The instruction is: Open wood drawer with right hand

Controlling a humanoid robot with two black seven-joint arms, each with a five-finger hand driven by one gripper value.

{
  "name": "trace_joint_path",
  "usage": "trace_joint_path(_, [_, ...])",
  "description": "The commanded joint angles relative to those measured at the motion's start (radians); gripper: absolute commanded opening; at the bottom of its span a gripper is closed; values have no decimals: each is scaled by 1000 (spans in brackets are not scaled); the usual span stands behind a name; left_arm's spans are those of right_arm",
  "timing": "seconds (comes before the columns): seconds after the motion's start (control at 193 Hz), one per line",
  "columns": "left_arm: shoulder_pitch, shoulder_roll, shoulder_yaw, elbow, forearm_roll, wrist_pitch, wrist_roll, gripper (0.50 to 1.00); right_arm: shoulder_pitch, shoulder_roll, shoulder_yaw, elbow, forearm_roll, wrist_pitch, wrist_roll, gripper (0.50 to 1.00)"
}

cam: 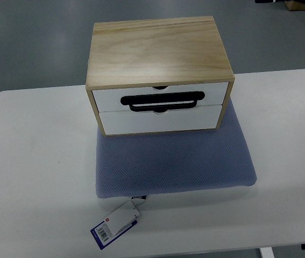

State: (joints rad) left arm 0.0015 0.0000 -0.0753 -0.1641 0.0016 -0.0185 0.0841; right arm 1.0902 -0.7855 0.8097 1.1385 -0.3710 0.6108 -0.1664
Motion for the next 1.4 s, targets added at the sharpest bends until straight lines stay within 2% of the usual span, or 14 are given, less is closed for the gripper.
trace_joint_path(0.0, [0, 0, -1, 0, 0, 0, 0, 1000, 17, 81, -1, 3, -72, 0, -16, 948])
trace_joint_path(0.057, [0, 0, -1, 0, 0, 0, 0, 1000, 19, 127, -1, 4, -97, 0, -19, 946])
trace_joint_path(0.155, [0, 0, 0, 0, 0, 0, 0, 1000, 50, 141, -35, 20, -105, 0, -19, 934])
trace_joint_path(0.217, [0, 0, 0, 2, 0, 0, 0, 1000, 109, 143, -110, 58, -100, 0, -19, 889])
trace_joint_path(0.311, [0, 0, 0, 0, 0, 0, 0, 1000, 161, 140, -162, 104, -91, 0, -21, 881])
trace_joint_path(0.456, [0, 0, 0, 2, 0, 0, 0, 1000, 180, 134, -185, 133, -88, 0, -42, 883])
trace_joint_path(0.461, [0, 0, 0, 2, 0, 0, 0, 1000, 181, 129, -205, 148, -89, 0, -67, 883])
trace_joint_path(0.518, [0, 0, 0, 0, 0, 0, 0, 1000, 183, 127, -230, 173, -89, 0, -84, 885])
trace_joint_path(0.725, [0, 0, 0, 0, 0, 0, 0, 1000, 212, 129, -300, 222, -89, 0, -107, 909])
trace_joint_path(0.73, [0, 0, 0, 0, 0, 0, 0, 1000, 212, 123, -320, 274, -89, 0, -113, 919])
trace_joint_path(0.844, [0, 0, 0, 0, 0, 0, 0, 1000, 189, 100, -334, 365, -95, 0, -116, 924])
trace_joint_path(1.392, [0, 0, 0, 0, 0, 0, 0, 1000, 108, 143, -405, 326, -240, 0, -113, 928])
